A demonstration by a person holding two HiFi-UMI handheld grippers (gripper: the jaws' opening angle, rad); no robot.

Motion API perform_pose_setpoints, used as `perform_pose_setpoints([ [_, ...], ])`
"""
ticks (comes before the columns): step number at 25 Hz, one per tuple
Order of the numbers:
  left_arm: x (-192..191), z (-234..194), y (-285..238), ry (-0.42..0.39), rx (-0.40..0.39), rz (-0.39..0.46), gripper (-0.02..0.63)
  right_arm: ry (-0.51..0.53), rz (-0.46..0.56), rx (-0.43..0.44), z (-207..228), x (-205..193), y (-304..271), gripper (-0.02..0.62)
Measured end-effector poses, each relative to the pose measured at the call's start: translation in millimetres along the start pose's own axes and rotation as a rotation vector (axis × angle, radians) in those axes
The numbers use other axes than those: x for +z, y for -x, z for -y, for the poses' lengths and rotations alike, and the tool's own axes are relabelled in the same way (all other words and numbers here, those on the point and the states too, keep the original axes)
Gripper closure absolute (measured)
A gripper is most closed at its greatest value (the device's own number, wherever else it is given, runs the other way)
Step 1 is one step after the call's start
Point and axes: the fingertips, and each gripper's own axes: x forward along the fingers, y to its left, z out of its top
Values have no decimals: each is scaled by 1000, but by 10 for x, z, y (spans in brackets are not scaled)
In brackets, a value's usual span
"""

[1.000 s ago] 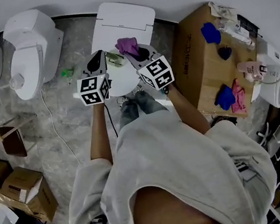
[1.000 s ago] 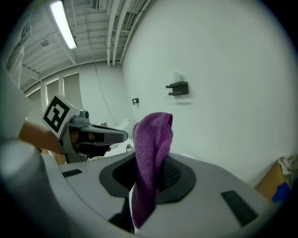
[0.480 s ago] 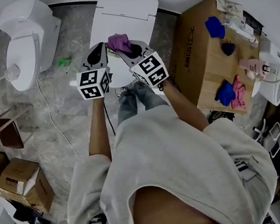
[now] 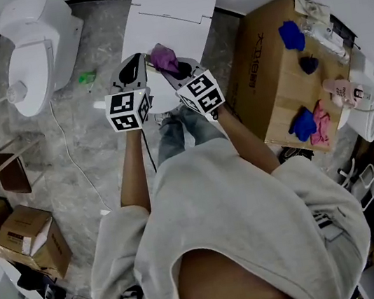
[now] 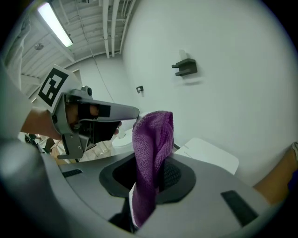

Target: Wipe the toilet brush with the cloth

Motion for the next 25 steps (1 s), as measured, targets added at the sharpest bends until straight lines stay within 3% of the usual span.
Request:
perform_pose_setpoints([
  [16, 2, -26, 5, -3, -2, -4, 586, -109, -289, -16, 313, -1074, -373, 497],
  [20, -4, -15, -2, -5, -4, -7, 586, -88, -271, -27, 385, -957, -341, 495],
  [25, 8, 0, -16, -9, -9, -7, 586, -3, -145, -29, 373, -374, -197, 495],
])
